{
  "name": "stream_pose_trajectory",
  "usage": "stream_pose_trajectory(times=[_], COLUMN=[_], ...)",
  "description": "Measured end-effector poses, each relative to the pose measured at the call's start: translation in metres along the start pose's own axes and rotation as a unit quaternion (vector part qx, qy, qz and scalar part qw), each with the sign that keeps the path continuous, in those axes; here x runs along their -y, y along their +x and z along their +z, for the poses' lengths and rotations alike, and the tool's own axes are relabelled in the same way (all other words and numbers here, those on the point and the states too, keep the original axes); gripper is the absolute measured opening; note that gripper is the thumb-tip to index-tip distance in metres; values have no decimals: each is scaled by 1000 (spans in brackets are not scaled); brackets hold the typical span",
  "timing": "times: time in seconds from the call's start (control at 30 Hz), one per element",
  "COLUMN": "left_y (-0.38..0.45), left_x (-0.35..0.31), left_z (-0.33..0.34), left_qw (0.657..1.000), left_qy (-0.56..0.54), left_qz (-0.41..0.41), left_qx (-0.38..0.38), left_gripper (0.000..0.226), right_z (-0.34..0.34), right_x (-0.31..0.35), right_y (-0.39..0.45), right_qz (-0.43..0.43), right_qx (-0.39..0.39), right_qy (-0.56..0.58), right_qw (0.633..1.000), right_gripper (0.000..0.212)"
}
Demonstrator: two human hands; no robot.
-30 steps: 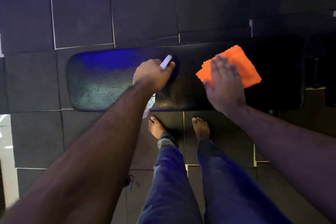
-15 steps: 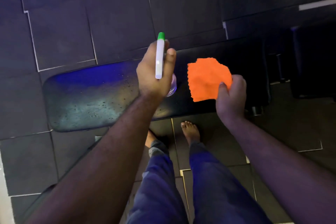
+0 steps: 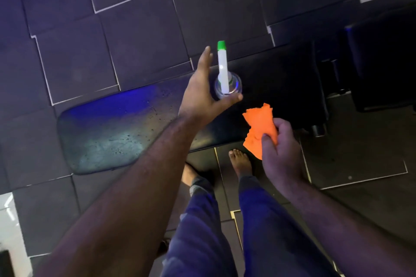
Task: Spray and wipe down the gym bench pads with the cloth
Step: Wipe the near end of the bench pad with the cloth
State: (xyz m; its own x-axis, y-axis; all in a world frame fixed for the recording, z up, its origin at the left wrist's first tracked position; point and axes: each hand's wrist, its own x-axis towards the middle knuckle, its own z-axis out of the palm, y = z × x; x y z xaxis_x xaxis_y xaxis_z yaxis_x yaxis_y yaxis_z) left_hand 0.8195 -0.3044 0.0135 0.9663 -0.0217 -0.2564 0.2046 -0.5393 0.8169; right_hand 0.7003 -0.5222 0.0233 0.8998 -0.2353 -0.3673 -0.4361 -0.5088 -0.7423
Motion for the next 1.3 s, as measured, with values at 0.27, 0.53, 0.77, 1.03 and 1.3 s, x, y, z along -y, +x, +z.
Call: stream_pose_trajectory(times=[0.27, 0.53, 0.77, 1.03, 1.3], left_y=[-113, -233, -277, -242, -196], left_x=[78, 148, 242, 289, 324], left_z=[-92, -187, -272, -236, -215], left_qw=[938, 860, 877, 934, 924], left_qy=[-203, -403, -116, 228, 239], left_qz=[-135, -292, -299, -258, -216], left_qx=[246, -111, -359, -91, -205], left_gripper=[84, 28, 56, 83, 97], right_z=[77, 210, 327, 362, 376], right_x=[87, 154, 162, 133, 107], right_y=[-36, -70, -54, -14, -3], right_qz=[-180, -178, -373, -428, -457], right_qx=[205, 321, 292, 194, 137], right_qy=[43, 41, -293, -457, -474], right_qw=[961, 929, 831, 756, 740], right_gripper=[28, 27, 66, 91, 93])
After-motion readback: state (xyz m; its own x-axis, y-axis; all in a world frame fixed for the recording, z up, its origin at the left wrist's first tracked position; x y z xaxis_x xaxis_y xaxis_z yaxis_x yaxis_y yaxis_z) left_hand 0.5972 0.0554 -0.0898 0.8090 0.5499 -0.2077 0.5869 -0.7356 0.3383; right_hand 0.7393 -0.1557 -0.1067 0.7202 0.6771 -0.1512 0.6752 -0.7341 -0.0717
